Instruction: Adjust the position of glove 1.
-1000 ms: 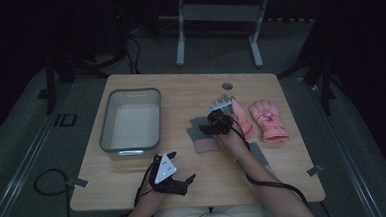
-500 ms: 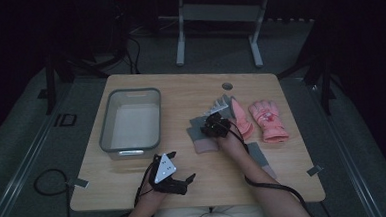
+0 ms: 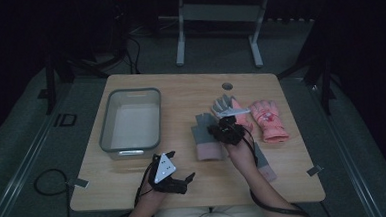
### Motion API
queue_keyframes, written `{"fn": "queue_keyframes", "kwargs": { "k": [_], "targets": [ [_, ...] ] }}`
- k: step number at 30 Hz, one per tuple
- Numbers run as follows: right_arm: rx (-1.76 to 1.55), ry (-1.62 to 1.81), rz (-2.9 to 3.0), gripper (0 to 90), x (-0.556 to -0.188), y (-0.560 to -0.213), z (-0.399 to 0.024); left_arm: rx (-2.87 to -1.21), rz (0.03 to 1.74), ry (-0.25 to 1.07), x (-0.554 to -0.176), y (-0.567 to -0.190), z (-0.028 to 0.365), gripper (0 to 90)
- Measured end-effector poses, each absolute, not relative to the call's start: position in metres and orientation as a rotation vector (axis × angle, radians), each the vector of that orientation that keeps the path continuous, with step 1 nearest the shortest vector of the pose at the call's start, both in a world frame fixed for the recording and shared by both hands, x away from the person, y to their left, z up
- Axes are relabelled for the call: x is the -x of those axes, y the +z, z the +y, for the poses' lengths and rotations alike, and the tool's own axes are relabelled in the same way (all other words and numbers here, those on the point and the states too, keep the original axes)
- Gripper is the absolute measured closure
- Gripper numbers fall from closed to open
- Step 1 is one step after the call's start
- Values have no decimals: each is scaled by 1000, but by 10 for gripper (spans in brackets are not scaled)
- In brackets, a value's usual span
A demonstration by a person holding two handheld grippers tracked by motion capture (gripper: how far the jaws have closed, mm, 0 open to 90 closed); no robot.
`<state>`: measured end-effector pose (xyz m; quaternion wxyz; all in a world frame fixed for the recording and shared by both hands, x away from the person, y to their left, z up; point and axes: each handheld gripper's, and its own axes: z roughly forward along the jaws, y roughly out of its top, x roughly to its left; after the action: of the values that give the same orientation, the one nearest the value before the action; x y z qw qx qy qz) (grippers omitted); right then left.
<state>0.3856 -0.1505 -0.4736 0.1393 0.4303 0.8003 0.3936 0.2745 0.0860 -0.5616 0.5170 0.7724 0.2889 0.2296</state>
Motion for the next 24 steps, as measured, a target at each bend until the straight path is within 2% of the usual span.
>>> {"fn": "queue_keyframes", "kwargs": {
  "k": [5,7,12,18,24],
  "targets": [
    [-1269,1146,2266,847,-359,-468,-164,-1855,697,549,-275,-561,86,8],
    [-1317,1168,2256,847,-341,-473,-174,-1852,699,548,-275,-561,87,8],
    [-1351,1126,2271,847,-323,-492,-177,-1851,700,547,-275,-561,87,8],
    [-1414,1096,2311,846,-317,-521,-171,-1854,698,548,-275,-561,87,8],
    [-1419,1061,2337,831,-320,-535,-168,-1857,695,547,-275,-561,86,8]
  ]
}}
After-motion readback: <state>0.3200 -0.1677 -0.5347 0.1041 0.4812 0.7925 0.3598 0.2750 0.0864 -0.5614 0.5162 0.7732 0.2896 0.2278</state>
